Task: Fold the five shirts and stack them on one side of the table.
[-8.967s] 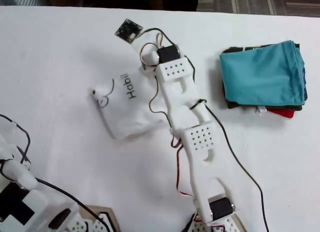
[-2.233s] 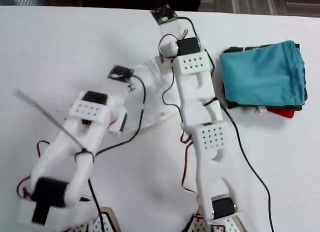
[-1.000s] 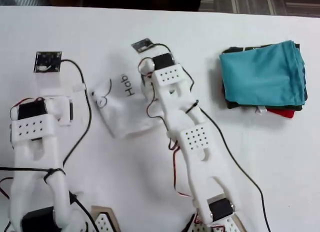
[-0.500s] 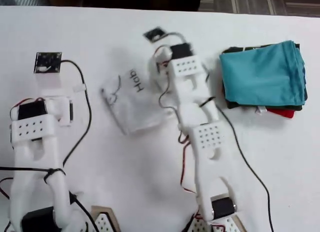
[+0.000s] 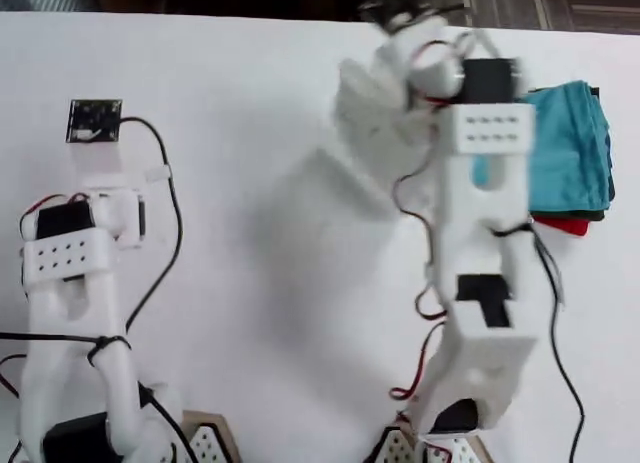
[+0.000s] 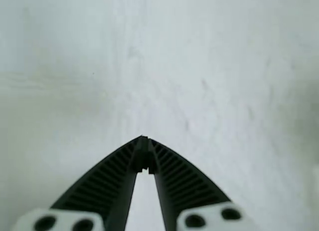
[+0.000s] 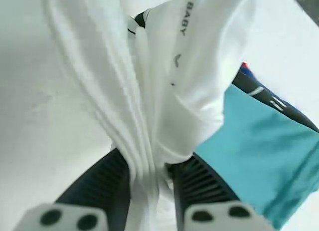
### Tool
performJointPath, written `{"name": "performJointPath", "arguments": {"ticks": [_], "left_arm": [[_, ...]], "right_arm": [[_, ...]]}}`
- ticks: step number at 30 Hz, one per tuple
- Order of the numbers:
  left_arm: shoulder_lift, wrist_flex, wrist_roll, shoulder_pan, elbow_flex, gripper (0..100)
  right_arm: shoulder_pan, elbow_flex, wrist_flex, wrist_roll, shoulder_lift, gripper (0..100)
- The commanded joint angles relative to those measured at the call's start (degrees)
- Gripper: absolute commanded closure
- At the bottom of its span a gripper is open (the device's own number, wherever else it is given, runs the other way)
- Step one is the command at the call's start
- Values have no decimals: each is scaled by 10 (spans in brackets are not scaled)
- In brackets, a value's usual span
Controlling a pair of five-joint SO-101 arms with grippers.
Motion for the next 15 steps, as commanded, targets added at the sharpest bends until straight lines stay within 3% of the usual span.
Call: {"name": "performJointPath", "arguments": {"ticks": [1, 15], "left_arm": [[-18, -10, -3, -1, -4, 973], [-17, -7, -4, -1, -3, 973]], "right_arm": [[55, -3, 8, 35, -50, 978], [204, -2, -131, 48, 29, 978]]}}
